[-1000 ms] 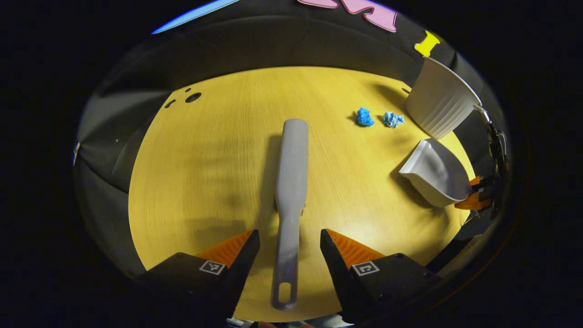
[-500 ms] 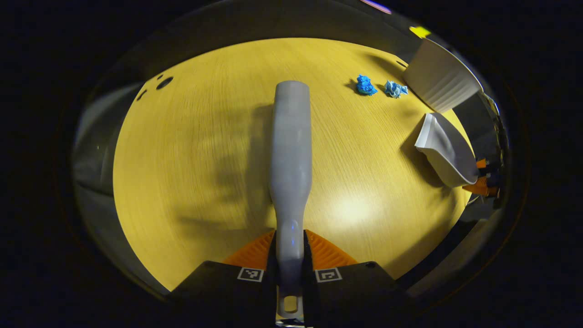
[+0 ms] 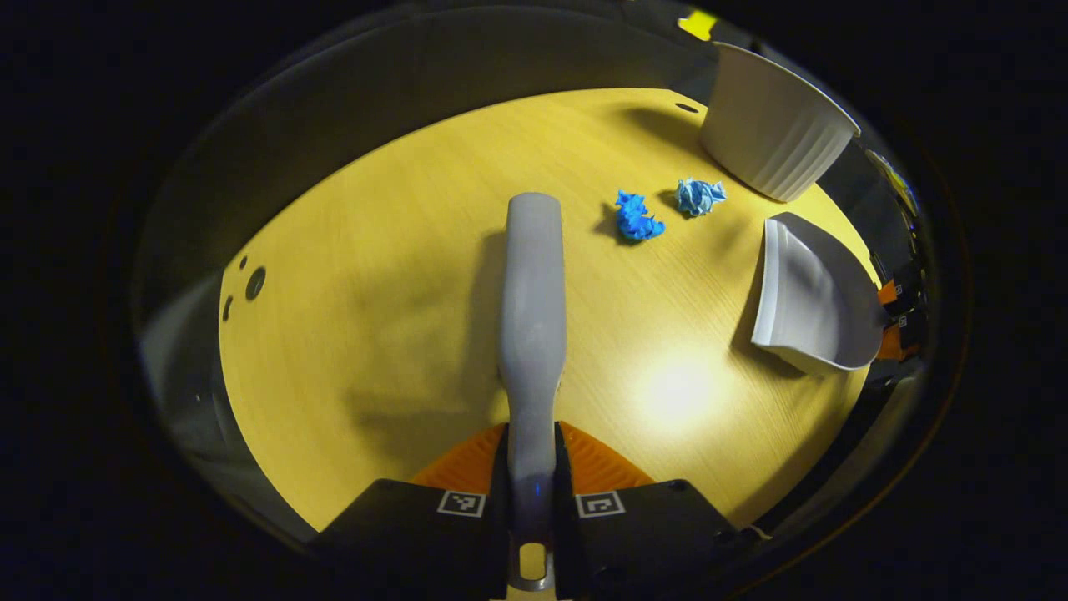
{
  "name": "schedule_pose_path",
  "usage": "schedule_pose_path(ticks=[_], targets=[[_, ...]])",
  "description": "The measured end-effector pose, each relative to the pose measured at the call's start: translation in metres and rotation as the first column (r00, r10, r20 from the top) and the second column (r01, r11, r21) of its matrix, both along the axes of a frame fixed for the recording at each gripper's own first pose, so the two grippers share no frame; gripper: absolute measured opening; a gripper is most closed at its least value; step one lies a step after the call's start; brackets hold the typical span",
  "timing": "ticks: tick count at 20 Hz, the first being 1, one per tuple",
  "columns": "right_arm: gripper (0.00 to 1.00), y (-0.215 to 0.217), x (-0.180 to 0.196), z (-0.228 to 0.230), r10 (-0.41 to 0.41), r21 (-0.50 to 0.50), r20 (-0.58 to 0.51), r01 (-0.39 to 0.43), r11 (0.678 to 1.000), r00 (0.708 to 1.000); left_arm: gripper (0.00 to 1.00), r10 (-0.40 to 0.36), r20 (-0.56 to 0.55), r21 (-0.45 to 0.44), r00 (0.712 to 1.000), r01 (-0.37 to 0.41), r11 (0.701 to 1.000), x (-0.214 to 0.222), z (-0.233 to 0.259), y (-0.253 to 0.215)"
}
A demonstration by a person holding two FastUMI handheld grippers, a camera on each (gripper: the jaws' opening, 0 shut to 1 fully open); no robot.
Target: Pick up the small broom and dustpan from the desktop, sweep the trash into the dustpan with the broom, and then empty the trash into the garbage bin.
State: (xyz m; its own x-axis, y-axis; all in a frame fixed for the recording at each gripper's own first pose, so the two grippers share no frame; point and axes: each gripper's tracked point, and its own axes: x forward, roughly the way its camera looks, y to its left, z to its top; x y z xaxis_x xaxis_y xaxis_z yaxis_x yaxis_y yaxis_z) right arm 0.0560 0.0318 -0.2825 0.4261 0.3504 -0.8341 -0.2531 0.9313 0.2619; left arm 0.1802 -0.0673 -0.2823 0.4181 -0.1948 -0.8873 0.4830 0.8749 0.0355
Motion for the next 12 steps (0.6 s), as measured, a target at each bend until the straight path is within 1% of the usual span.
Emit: schedule_pose_path(ticks=[1,2,3,4,5,8,12], targets=[[0.34,-0.001,0.001,-0.001,0.004,-0.006,-0.002,-0.004,1.000,1.000,0.25,-0.018,0.001,-0.011,1.000,0.018,1.000,0.006,0.002,-0.010],[0.34,-0.003,0.004,-0.001,0.007,-0.015,-0.002,-0.007,1.000,1.000,0.25,-0.033,0.002,-0.021,0.999,0.033,0.999,0.011,0.004,-0.018],[0.34,-0.005,0.007,-0.001,0.009,-0.024,0.000,-0.009,1.000,1.000,0.22,-0.049,0.002,-0.022,0.999,0.049,0.999,0.018,0.007,-0.024],[0.34,-0.006,0.010,0.000,0.010,-0.030,0.004,-0.010,1.000,1.000,0.28,-0.071,0.012,-0.017,0.997,0.071,0.997,0.025,0.008,-0.031],[0.34,-0.006,0.014,-0.001,0.010,-0.032,0.005,-0.009,0.999,1.000,0.24,-0.100,0.024,-0.011,0.995,0.100,0.995,0.032,0.007,-0.038],[0.34,-0.006,0.022,-0.001,0.012,-0.039,0.014,-0.011,0.999,1.000,0.24,-0.202,0.042,0.008,0.978,0.202,0.979,0.043,0.007,-0.060],[0.34,-0.008,0.024,-0.004,0.020,-0.044,0.020,-0.019,0.999,1.000,0.24,-0.304,0.037,-0.016,0.952,0.305,0.952,0.041,0.013,-0.092]])
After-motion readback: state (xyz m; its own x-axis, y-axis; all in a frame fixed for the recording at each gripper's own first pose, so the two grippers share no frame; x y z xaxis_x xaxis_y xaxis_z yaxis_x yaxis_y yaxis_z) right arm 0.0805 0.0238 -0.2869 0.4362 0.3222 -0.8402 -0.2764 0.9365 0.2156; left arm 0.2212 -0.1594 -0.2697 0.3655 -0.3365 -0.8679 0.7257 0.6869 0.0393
